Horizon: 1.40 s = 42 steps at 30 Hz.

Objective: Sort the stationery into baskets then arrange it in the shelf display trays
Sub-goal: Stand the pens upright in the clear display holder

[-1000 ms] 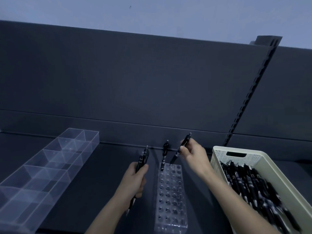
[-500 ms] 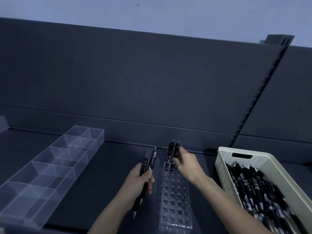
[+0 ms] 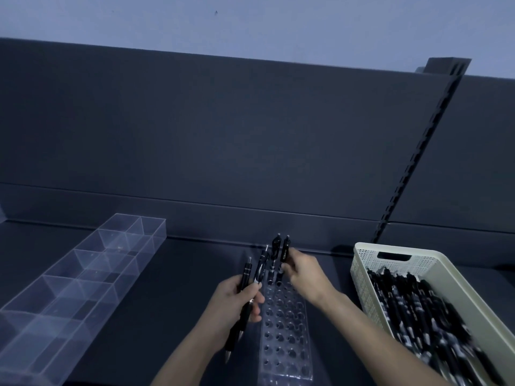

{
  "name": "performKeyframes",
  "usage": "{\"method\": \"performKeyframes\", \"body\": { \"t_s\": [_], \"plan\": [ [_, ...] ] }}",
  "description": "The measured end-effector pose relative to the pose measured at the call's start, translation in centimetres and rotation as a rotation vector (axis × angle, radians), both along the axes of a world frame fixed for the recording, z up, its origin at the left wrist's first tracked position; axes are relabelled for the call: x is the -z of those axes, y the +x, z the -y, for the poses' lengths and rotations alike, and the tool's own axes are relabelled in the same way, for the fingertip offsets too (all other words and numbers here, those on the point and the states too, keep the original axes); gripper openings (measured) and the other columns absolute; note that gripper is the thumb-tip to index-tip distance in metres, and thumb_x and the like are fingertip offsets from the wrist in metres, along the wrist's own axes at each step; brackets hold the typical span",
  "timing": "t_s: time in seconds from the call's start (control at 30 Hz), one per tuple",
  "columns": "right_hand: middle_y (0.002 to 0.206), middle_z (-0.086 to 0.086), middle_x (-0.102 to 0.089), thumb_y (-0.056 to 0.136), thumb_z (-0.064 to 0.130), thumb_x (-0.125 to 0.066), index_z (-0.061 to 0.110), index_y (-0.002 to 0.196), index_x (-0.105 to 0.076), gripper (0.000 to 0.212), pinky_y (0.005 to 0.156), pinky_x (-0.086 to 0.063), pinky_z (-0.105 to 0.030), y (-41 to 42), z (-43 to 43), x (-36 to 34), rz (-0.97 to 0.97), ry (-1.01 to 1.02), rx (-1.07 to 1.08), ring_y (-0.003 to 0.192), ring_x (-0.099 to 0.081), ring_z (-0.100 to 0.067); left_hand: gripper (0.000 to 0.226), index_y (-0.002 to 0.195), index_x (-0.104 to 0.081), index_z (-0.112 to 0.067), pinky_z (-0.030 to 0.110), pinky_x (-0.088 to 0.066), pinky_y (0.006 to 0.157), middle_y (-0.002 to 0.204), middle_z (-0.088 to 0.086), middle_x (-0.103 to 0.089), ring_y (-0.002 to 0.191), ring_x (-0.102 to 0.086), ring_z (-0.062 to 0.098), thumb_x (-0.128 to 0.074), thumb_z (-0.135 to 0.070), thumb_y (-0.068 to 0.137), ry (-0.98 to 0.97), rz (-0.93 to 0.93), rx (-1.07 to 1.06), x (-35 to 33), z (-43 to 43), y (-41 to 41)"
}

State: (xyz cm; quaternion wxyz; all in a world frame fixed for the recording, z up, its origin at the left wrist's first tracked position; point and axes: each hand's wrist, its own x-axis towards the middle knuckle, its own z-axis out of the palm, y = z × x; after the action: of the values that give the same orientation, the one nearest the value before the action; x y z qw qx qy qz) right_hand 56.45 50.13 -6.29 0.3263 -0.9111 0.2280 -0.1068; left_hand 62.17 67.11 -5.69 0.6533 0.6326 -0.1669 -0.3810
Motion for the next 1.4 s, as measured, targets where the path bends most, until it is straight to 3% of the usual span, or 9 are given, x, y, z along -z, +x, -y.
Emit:
{"method": "performKeyframes", "body": {
  "t_s": [0.33,0.43,0.7,0.83,0.97,1.03,1.13,1.27,1.4],
  "plan": [
    [0.103,-0.002,-0.066,0.093,0.012,-0.052,0.012,0.12,-0.053,0.027,0.08,-0.049,-0.022,-1.1,0.3,0.0,0.026,0.051,0.084,0.089,-0.062,-0.014,0.016,0.096,-0.062,-0.004,0.022,-0.048,0.051,0.065,0.001,-0.063,0.051,-0.055,0.01,-0.048,-0.012,0.096,0.023,0.033,-0.005,-0.3,0.3,-0.5],
    [0.081,0.005,-0.064,0.09,0.011,-0.057,0.016,0.094,-0.065,0.011,0.072,-0.046,-0.016,-2.6,-0.3,-1.0,0.191,0.159,0.136,0.075,-0.059,-0.006,0.016,0.097,-0.062,-0.006,0.021,-0.047,0.051,0.065,0.001,-0.063,0.051,-0.055,0.01,-0.048,-0.013,0.096,0.019,0.057,0.01,-0.5,0.6,-0.6],
    [0.057,0.003,-0.056,0.088,0.014,-0.061,0.02,0.055,-0.054,0.034,0.062,-0.038,-0.021,-3.7,-2.3,-3.1,0.257,0.516,-0.014,0.056,-0.047,-0.007,0.017,0.091,-0.061,-0.007,0.022,-0.05,0.053,0.066,0.002,-0.064,0.053,-0.056,0.011,-0.046,-0.014,0.096,-0.021,0.113,0.142,-0.9,2.1,-1.9],
    [0.069,-0.009,-0.044,0.086,0.018,-0.064,0.013,0.065,-0.049,0.026,0.068,-0.036,-0.035,-3.9,-1.8,-3.0,0.324,0.572,0.049,0.067,-0.04,-0.02,0.014,0.091,-0.058,-0.008,0.02,-0.052,0.055,0.073,0.006,-0.065,0.055,-0.06,0.009,-0.046,-0.011,0.097,-0.001,0.124,0.135,-0.6,2.2,-2.0],
    [0.069,-0.011,-0.058,0.09,0.005,-0.056,0.003,0.076,-0.051,0.015,0.063,-0.048,-0.021,-4.1,-1.4,-3.2,0.254,0.595,0.035,0.06,-0.057,-0.012,0.016,0.086,-0.06,-0.01,0.029,-0.054,0.071,0.073,0.001,-0.062,0.066,-0.059,0.011,-0.048,-0.011,0.096,0.054,0.233,0.107,0.5,2.3,-1.4],
    [0.071,-0.009,-0.062,0.091,0.001,-0.053,0.001,0.079,-0.05,0.012,0.059,-0.052,-0.018,-3.9,-0.4,-3.8,0.316,0.551,0.117,0.059,-0.063,-0.01,0.019,0.079,-0.058,-0.012,0.03,-0.05,0.071,0.072,0.0,-0.057,0.07,-0.053,0.013,-0.048,-0.013,0.095,0.15,0.428,0.061,1.3,2.2,-0.5],
    [0.087,-0.015,-0.066,0.091,0.009,-0.055,-0.002,0.09,-0.054,0.011,0.07,-0.054,-0.03,-3.3,1.4,-4.1,0.323,0.281,0.244,0.079,-0.065,-0.028,0.014,0.093,-0.063,-0.011,0.009,-0.037,0.059,0.084,0.002,-0.06,0.075,-0.051,0.011,-0.049,-0.01,0.094,0.278,0.666,0.078,2.5,1.6,0.5],
    [0.095,-0.01,-0.067,0.092,0.017,-0.055,0.003,0.099,-0.056,0.016,0.083,-0.051,-0.035,-2.1,1.4,-3.3,0.203,0.11,0.221,0.088,-0.063,-0.023,0.028,0.116,-0.063,-0.009,-0.003,-0.034,0.078,0.111,-0.017,-0.057,0.098,-0.052,-0.004,-0.051,-0.004,0.092,0.264,0.816,0.237,3.3,1.5,0.3],
    [0.088,-0.009,-0.066,0.093,0.018,-0.053,0.004,0.1,-0.052,0.015,0.072,-0.048,-0.03,-1.4,0.8,-2.5,0.126,-0.008,0.154,0.082,-0.063,-0.024,0.028,0.119,-0.063,-0.013,0.009,-0.031,0.1,0.13,-0.019,-0.043,0.123,-0.043,-0.001,-0.052,-0.01,0.093,0.314,0.917,0.278,4.0,1.6,0.4]
  ]
}}
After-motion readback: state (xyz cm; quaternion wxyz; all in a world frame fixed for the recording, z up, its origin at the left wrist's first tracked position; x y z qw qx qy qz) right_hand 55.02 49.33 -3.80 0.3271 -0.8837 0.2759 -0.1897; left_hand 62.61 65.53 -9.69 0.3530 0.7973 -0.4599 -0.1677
